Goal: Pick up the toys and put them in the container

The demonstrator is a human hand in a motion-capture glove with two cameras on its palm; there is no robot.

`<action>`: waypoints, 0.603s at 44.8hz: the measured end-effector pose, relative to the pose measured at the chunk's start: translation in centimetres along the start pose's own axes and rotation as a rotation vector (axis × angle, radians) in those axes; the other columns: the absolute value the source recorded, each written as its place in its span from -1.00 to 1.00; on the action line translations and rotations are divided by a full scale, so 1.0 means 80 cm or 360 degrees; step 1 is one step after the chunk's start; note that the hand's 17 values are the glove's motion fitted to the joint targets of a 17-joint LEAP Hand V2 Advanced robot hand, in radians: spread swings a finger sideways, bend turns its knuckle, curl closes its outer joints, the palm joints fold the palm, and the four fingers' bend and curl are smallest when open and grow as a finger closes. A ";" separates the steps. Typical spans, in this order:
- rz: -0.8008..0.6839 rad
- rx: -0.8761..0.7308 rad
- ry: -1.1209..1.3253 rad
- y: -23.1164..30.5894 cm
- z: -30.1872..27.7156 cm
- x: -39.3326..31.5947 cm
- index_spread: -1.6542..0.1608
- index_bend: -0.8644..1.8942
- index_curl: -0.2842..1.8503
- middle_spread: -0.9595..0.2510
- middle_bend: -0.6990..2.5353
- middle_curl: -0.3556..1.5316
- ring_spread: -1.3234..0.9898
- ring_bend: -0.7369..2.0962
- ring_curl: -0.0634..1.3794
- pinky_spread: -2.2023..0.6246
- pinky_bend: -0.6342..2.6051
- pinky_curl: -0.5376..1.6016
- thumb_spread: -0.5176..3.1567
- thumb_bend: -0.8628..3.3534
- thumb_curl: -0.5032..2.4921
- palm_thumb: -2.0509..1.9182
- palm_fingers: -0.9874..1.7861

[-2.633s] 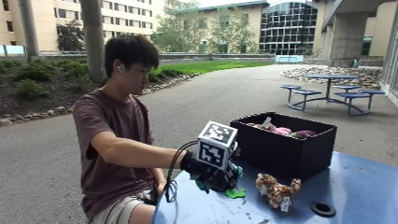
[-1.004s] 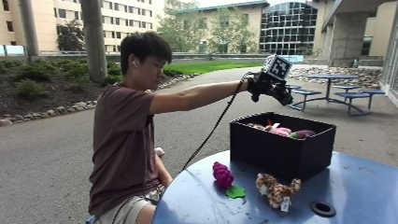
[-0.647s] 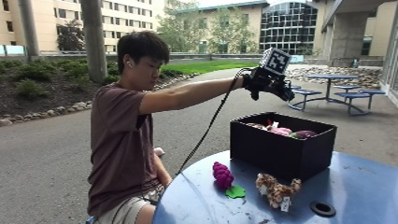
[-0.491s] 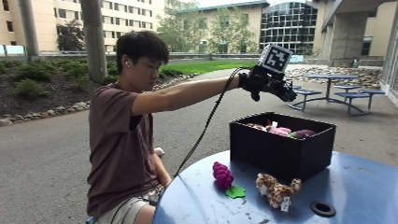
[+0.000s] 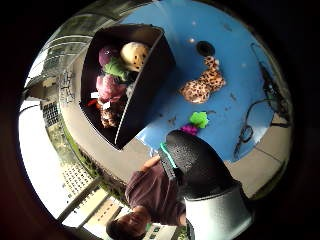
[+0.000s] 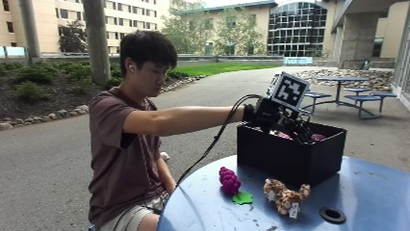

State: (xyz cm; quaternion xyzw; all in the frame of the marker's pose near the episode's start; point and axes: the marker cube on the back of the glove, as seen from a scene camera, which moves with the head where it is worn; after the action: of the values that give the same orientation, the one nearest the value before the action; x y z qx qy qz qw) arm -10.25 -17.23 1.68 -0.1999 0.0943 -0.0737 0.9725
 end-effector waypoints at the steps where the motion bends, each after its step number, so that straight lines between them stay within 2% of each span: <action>1: -0.0049 0.0005 -0.0001 -0.004 0.011 0.001 0.62 -0.33 -0.59 0.59 -0.47 -0.27 0.13 -0.19 -0.49 0.57 -0.07 -0.19 -0.06 -0.60 -0.44 0.03 -0.45; 7: -0.0215 -0.0066 -0.0221 -0.048 0.106 0.002 0.58 -0.29 -0.58 0.57 -0.47 -0.27 0.11 -0.20 -0.49 0.57 -0.10 -0.20 -0.05 -0.59 -0.43 0.05 -0.40; 13: -0.0202 -0.0110 -0.0237 -0.106 0.231 -0.010 0.54 -0.22 -0.53 0.59 -0.51 -0.31 0.15 -0.33 -0.55 0.58 -0.10 -0.20 -0.03 -0.58 -0.42 0.10 -0.45; 14: -0.0205 -0.0072 -0.0259 -0.114 0.249 -0.012 0.53 -0.14 -0.49 0.59 -0.55 -0.33 0.16 -0.36 -0.56 0.59 -0.07 -0.19 -0.02 -0.55 -0.41 0.15 -0.39; 16: -0.0208 0.0082 -0.0328 -0.126 0.270 -0.016 0.55 -0.02 -0.46 0.60 -0.56 -0.37 0.15 -0.28 -0.53 0.55 -0.02 -0.18 0.03 -0.51 -0.39 0.22 -0.14; 20: -0.0141 0.0394 -0.0421 -0.133 0.282 -0.016 0.59 0.10 -0.42 0.55 -0.43 -0.35 0.04 -0.11 -0.50 0.45 -0.11 -0.24 0.09 -0.45 -0.37 0.31 0.21; 22: -0.0119 0.0446 -0.0443 -0.132 0.283 -0.018 0.61 0.15 -0.41 0.52 -0.37 -0.32 0.00 -0.07 -0.49 0.43 -0.16 -0.25 0.11 -0.43 -0.36 0.34 0.32; 24: -0.0111 0.0450 -0.0465 -0.129 0.281 -0.021 0.65 0.26 -0.35 0.46 -0.27 -0.26 -0.04 0.00 -0.43 0.39 -0.20 -0.26 0.10 -0.42 -0.34 0.36 0.58; 26: -0.0107 0.0432 -0.0475 -0.126 0.278 -0.022 0.68 0.29 -0.32 0.43 -0.22 -0.22 -0.06 0.03 -0.38 0.36 -0.17 -0.23 0.09 -0.41 -0.33 0.38 0.62; 27: -0.0106 0.0418 -0.0472 -0.124 0.277 -0.022 0.70 0.34 -0.29 0.42 -0.18 -0.19 -0.07 0.05 -0.35 0.35 -0.12 -0.20 0.09 -0.41 -0.32 0.40 0.73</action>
State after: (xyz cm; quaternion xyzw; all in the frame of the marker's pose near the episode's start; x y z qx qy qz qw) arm -8.31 -17.65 25.94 -0.0829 -0.0671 -0.0873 0.9905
